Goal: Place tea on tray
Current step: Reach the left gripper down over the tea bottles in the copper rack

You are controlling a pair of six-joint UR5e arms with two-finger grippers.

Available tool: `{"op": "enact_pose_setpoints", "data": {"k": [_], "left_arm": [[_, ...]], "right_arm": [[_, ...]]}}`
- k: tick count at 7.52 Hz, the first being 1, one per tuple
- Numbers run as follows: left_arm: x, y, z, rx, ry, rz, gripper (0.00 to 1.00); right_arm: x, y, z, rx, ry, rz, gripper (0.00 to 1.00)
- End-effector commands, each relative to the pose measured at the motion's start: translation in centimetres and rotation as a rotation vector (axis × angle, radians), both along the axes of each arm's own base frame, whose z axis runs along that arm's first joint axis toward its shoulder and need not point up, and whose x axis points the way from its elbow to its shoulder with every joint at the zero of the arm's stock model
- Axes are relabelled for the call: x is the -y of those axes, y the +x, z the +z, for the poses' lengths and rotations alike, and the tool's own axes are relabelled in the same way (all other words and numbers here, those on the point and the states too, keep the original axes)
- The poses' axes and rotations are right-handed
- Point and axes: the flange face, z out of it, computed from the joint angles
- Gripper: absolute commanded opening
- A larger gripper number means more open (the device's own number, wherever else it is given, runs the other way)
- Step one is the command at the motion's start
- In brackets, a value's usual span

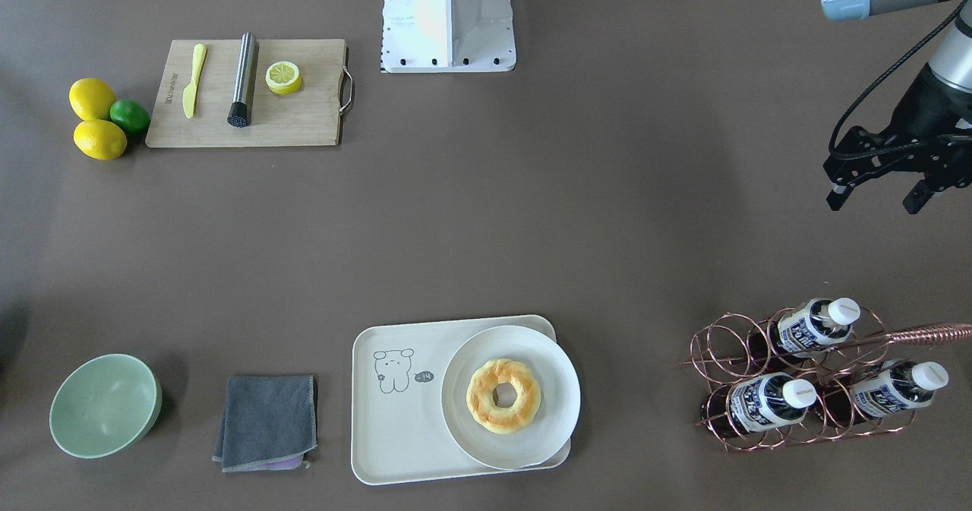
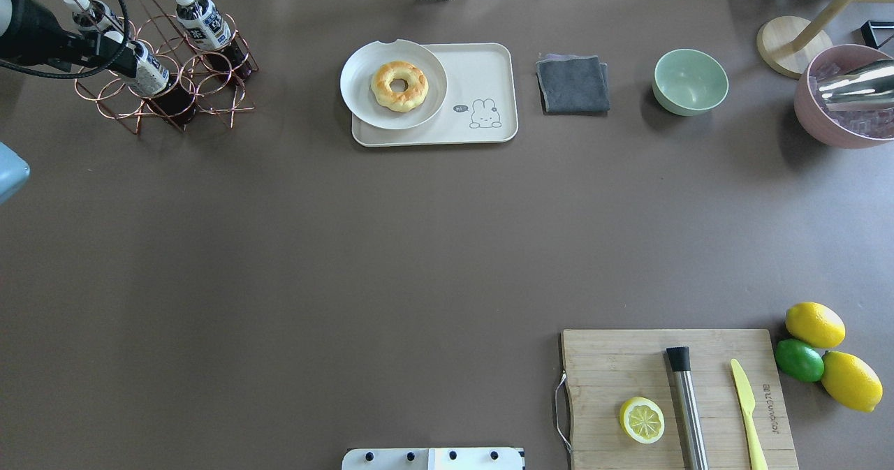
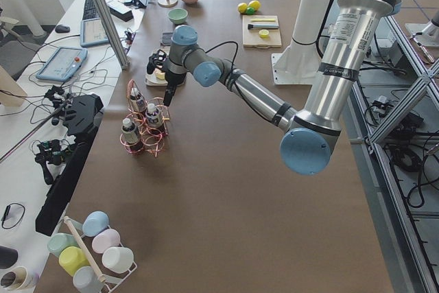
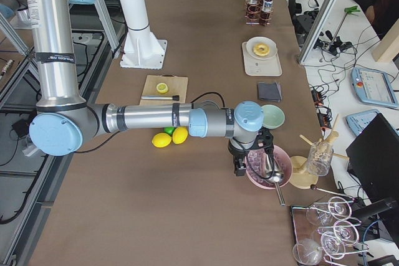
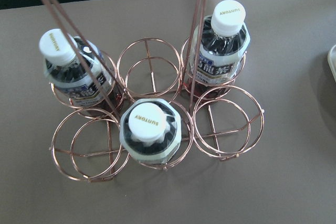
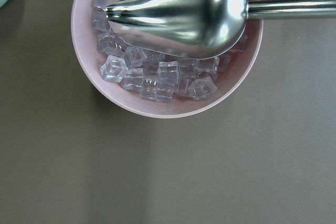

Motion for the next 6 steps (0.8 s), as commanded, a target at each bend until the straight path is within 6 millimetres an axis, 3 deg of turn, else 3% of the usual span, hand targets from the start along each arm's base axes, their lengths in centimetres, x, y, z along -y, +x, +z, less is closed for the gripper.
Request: {"op": "enact_pose_setpoints", "data": {"k": [1, 6], "left_arm": [[4.0, 2.6, 1.1, 0.014, 0.008, -0.016, 0.98], [5.8, 0.7, 4.0, 0.075, 0.023, 0.012, 0.97]], "right_arm": [[0.0, 0.0, 0.2, 0.0, -0.004, 0.0, 1.0], [-0.1, 0.0, 0.5, 0.001, -0.01, 0.0, 1.0]]}}
